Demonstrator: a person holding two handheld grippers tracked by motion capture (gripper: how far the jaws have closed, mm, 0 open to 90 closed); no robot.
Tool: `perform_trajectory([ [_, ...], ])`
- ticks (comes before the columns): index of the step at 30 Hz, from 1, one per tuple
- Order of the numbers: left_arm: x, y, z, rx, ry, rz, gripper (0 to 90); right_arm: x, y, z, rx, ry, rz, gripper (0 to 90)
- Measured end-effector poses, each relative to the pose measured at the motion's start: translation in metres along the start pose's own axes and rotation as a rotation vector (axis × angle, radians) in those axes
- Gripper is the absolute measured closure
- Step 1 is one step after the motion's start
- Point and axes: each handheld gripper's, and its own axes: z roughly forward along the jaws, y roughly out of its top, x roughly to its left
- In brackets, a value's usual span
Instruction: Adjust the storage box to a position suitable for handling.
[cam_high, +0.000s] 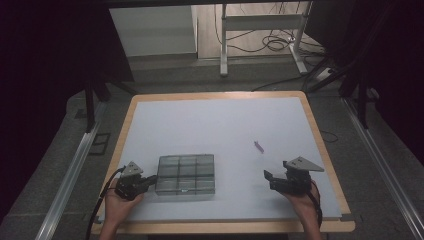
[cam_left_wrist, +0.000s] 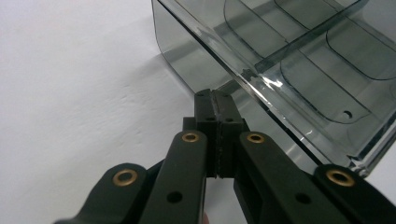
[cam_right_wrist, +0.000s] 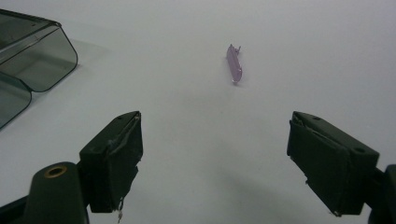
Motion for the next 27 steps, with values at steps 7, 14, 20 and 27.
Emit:
perform_trajectory([
  [7, -0.009, 0.006, 0.008, 0.013, -0.008, 0.029, 90.0, 0.000, 0.000, 0.001, 0.004, 0.002, 0.000, 17.9],
  [14, -0.015, 0.010, 0.013, 0.014, -0.020, 0.033, 90.0, 0.001, -0.001, 0.002, 0.006, 0.004, 0.001, 17.9],
  [20, -0.019, 0.013, 0.017, 0.017, -0.026, 0.040, 90.0, 0.001, -0.001, 0.003, 0.009, 0.006, -0.001, 17.8],
  [27, -0.025, 0.018, 0.022, 0.018, -0.042, 0.052, 90.0, 0.002, -0.001, 0.003, 0.007, 0.008, -0.003, 17.9],
])
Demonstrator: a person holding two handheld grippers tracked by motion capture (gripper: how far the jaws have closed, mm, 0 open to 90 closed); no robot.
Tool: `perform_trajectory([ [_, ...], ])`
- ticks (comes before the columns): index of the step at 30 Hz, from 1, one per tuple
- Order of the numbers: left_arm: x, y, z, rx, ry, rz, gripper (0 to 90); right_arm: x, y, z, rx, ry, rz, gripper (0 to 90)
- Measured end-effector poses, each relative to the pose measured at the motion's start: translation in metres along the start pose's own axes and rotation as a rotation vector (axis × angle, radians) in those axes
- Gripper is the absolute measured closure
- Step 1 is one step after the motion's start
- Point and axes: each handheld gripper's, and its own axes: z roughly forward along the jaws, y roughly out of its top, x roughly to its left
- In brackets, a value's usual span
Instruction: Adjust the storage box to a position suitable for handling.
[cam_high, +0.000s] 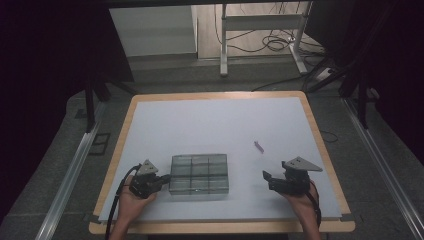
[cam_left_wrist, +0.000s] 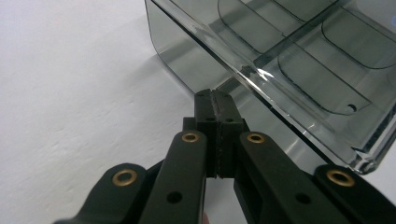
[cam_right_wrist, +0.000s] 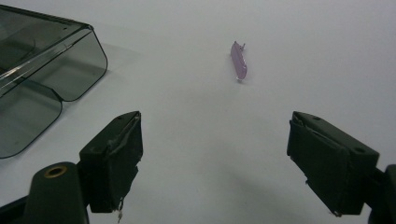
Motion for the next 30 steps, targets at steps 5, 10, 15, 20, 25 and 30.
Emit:
perform_trajectory([
  [5, -0.004, 0.004, 0.004, -0.002, -0.007, 0.011, 90.0, 0.000, 0.000, 0.000, 0.002, -0.001, -0.001, 17.9],
  [10, -0.007, 0.006, 0.006, -0.002, -0.014, 0.019, 90.0, 0.000, 0.000, 0.001, 0.005, 0.000, -0.002, 17.9],
  [15, -0.009, 0.008, 0.009, -0.003, -0.018, 0.016, 90.0, 0.001, 0.000, 0.001, 0.007, 0.002, -0.002, 17.8],
  [20, -0.011, 0.010, 0.011, -0.004, -0.020, 0.024, 90.0, 0.001, 0.000, 0.002, 0.008, 0.001, -0.004, 17.8],
  [25, -0.014, 0.012, 0.014, -0.005, -0.023, 0.029, 90.0, 0.002, 0.000, 0.002, 0.008, 0.001, -0.004, 17.9],
  [30, -0.016, 0.014, 0.017, -0.005, -0.029, 0.025, 90.0, 0.002, 0.000, 0.002, 0.012, 0.002, -0.005, 17.9],
])
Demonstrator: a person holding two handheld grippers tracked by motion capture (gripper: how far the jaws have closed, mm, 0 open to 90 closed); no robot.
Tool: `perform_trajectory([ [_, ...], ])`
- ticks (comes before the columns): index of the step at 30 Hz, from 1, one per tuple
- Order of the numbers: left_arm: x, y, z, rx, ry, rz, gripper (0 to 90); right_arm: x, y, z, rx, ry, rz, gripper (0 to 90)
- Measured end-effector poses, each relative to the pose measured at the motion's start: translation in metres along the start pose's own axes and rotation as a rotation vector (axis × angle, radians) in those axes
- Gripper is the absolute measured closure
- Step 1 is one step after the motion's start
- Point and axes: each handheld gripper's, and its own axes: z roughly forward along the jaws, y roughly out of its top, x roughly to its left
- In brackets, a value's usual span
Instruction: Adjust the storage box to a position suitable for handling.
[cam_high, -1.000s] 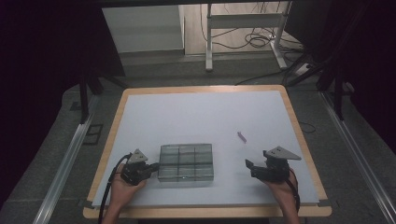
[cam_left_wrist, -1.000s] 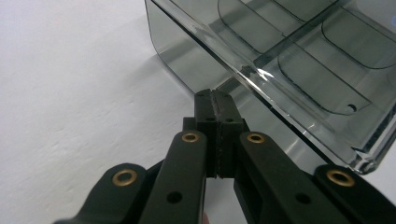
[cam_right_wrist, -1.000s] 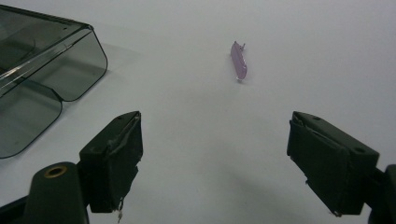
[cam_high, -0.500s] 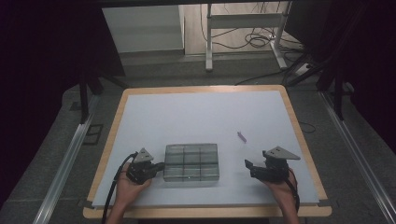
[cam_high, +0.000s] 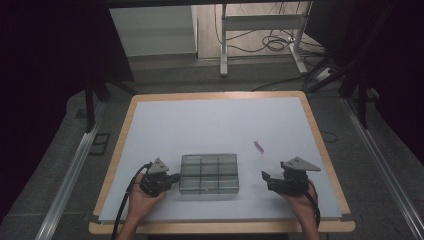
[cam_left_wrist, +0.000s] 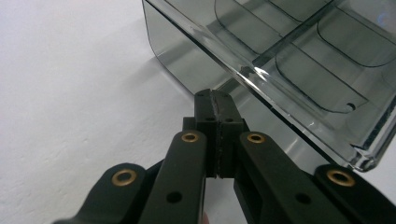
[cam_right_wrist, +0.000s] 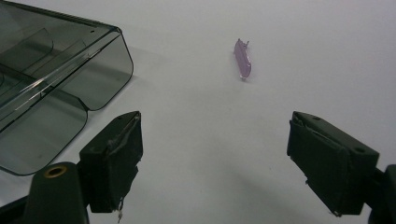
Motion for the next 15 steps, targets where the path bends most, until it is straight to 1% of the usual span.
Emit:
perform_trajectory([
  [4, -0.0008, 0.0019, 0.0020, 0.000, 0.001, 0.005, 90.0, 0.0004, -0.0001, 0.0004, 0.003, -0.001, -0.001, 17.8],
  [10, -0.0021, 0.0027, 0.0033, -0.001, -0.001, -0.002, 90.0, 0.0002, -0.0001, -0.0001, 0.002, -0.001, -0.001, 17.9],
  [15, -0.0002, 0.0021, 0.0034, -0.004, -0.015, -0.002, 90.0, 0.0002, -0.0003, 0.0004, 0.004, 0.000, -0.002, 17.9],
])
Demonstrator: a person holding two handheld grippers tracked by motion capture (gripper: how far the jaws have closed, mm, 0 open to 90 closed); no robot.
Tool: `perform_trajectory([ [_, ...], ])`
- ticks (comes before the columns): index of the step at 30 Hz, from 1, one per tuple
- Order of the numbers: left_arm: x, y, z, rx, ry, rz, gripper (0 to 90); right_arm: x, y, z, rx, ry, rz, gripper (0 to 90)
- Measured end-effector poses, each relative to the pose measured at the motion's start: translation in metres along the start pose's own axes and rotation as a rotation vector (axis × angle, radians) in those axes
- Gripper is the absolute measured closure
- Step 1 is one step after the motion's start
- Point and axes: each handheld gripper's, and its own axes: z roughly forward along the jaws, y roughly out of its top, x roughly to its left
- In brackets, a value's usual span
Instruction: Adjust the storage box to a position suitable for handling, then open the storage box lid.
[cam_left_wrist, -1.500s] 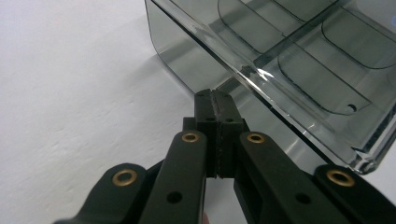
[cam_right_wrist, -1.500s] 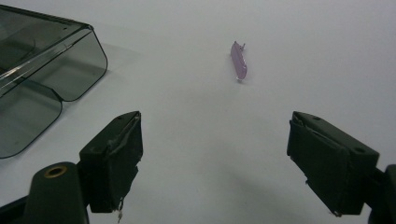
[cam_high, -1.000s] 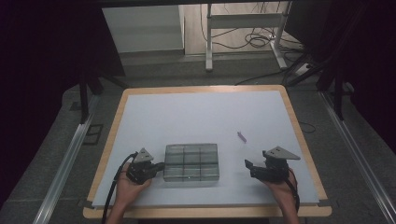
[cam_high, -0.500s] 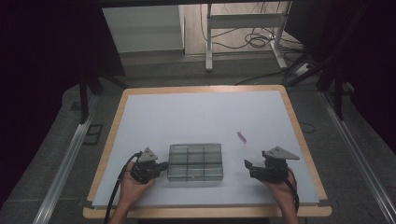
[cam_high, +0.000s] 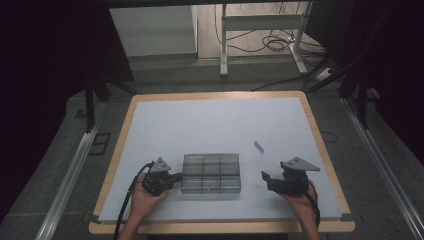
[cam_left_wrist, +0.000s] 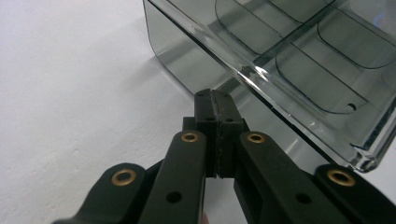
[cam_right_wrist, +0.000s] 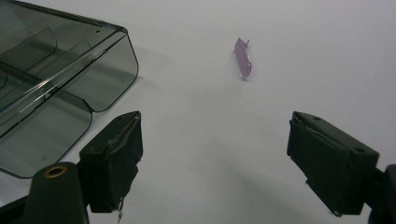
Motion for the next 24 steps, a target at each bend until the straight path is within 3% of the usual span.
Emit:
perform_trajectory([
  [7, 0.001, -0.002, -0.008, -0.014, -0.003, -0.007, 90.0, 0.000, 0.000, -0.001, -0.002, 0.004, 0.003, 17.9],
  [13, 0.000, -0.004, -0.024, -0.051, 0.007, -0.004, 90.0, -0.001, 0.000, -0.002, -0.004, 0.001, 0.006, 17.9],
  [24, 0.002, -0.007, -0.030, -0.052, -0.002, -0.011, 90.0, 0.000, 0.002, -0.004, -0.026, 0.051, 0.036, 17.9],
])
